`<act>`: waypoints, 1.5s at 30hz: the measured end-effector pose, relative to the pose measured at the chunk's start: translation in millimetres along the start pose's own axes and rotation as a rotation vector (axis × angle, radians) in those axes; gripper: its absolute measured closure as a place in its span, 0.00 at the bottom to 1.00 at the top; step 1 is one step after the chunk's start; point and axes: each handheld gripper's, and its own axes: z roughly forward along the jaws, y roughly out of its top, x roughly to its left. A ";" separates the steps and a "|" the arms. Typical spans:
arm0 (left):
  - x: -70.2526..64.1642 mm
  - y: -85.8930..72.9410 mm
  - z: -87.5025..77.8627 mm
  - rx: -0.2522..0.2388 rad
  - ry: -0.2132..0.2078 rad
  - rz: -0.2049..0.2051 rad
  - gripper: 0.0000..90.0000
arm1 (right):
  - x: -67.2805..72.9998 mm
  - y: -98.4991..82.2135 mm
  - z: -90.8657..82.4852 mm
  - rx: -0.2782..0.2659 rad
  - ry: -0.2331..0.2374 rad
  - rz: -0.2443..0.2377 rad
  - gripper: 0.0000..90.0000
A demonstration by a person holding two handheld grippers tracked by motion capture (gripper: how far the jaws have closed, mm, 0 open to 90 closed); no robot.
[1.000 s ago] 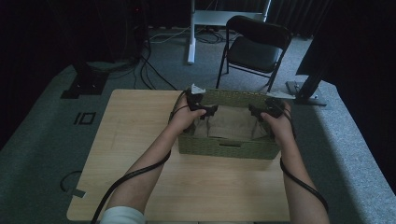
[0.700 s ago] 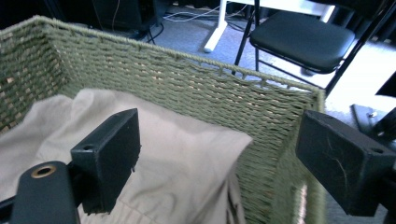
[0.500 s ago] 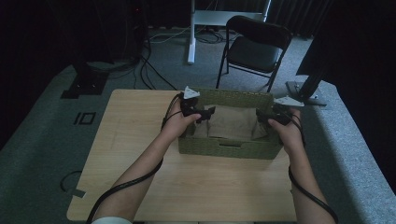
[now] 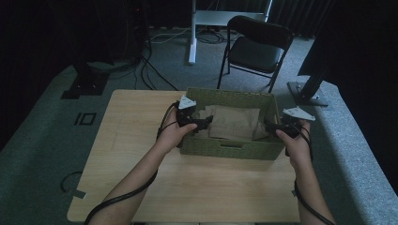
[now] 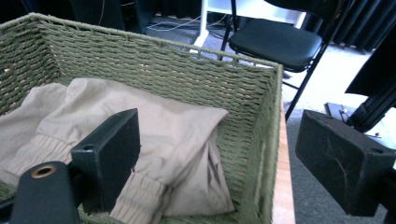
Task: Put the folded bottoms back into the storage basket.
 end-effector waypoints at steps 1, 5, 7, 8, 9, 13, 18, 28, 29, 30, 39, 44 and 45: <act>-0.4 -2.3 -0.5 0.003 -0.005 0.003 0.19 | 0.4 -1.8 -2.5 -0.002 0.002 -0.002 0.15; -3.2 -15.1 -5.0 0.000 0.000 0.005 0.19 | 2.4 -10.3 -13.5 -0.008 0.014 -0.005 0.15; -6.3 -22.9 -7.4 -0.011 0.010 0.007 0.19 | 3.0 -14.9 -18.4 -0.014 0.020 -0.004 0.15; -7.7 -26.6 -8.2 -0.002 0.001 0.011 0.19 | 3.1 -17.3 -20.5 -0.017 0.022 -0.003 0.15; -9.2 -29.9 -9.3 0.003 -0.005 0.016 0.19 | 3.2 -20.0 -22.0 -0.014 0.024 -0.002 0.15; -12.5 -36.0 -15.7 0.010 -0.011 0.029 0.19 | 4.2 -31.5 -26.6 -0.006 0.034 -0.004 0.15; -19.3 -41.5 -29.8 -0.020 -0.009 0.035 0.19 | 4.6 -46.0 -34.3 -0.007 0.032 0.003 0.15; -36.2 -67.3 -39.9 -0.016 -0.048 0.037 0.19 | 1.7 -76.7 -42.0 0.015 0.042 0.032 0.15; -36.5 -70.5 -40.2 -0.013 -0.044 0.040 0.19 | 2.7 -80.4 -42.7 0.020 0.045 0.032 0.15; -36.5 -73.8 -40.3 -0.009 -0.042 0.046 0.19 | 3.3 -84.4 -43.0 0.023 0.049 0.033 0.15; -30.8 -103.6 -37.9 0.056 -0.034 0.015 0.19 | 7.5 -116.2 -36.2 0.079 0.066 0.052 0.15; -26.4 -116.8 -37.5 0.079 -0.030 0.005 0.19 | 8.4 -123.6 -34.0 0.089 0.062 0.056 0.14; -25.0 -120.7 -37.2 0.084 -0.026 -0.003 0.19 | 8.4 -124.5 -33.9 0.092 0.059 0.052 0.14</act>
